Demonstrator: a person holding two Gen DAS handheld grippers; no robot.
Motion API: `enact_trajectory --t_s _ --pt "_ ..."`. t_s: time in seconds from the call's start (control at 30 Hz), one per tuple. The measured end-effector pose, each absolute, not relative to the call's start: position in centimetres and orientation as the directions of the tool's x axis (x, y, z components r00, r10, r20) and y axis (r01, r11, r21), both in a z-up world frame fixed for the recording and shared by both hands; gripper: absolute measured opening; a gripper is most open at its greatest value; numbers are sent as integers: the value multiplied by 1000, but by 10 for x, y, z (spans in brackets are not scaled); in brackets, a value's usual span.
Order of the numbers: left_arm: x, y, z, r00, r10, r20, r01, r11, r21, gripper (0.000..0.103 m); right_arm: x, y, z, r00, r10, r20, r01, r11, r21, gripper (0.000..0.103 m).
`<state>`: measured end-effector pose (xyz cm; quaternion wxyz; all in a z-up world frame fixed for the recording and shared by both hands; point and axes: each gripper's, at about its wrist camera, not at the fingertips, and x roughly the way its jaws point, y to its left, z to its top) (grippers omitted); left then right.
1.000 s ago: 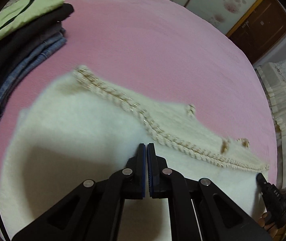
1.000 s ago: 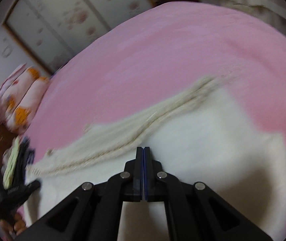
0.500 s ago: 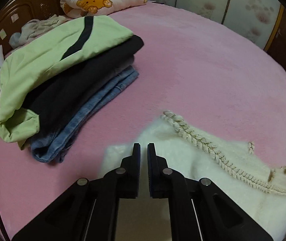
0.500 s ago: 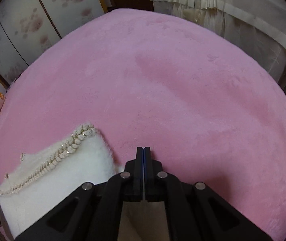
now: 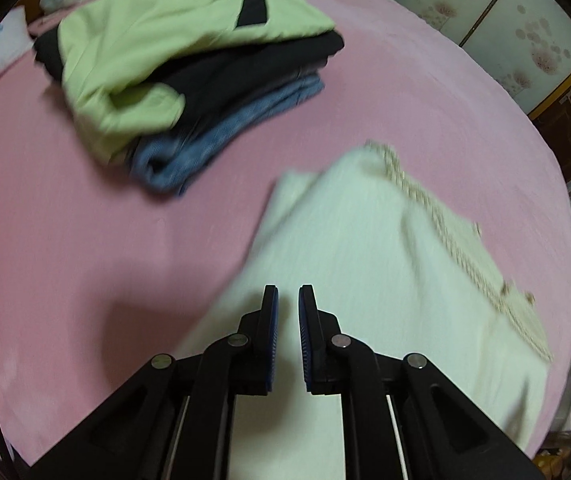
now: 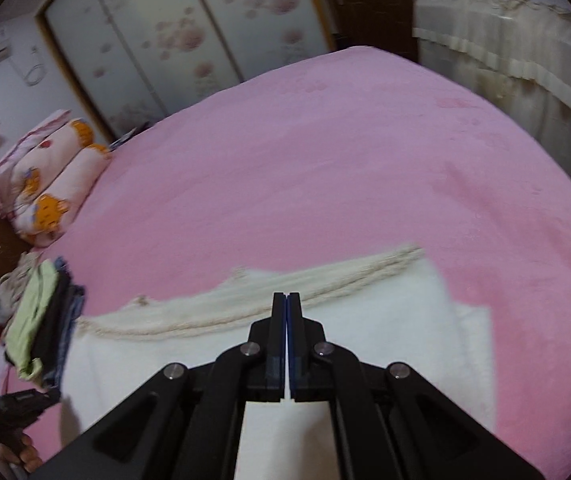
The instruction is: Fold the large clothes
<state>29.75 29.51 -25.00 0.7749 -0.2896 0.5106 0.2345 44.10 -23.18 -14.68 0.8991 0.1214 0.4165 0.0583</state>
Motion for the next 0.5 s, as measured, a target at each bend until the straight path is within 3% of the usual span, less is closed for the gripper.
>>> enact_trajectory --t_s 0.23,0.5 --pt "243 273 -251 352 35 -935 -601 775 -197 8 415 -139 -166 531 345 -774 -118 934 336 0" --pt "204 252 -260 334 -55 -941 -567 785 -248 9 393 -115 -224 382 357 -852 -53 929 366 0"
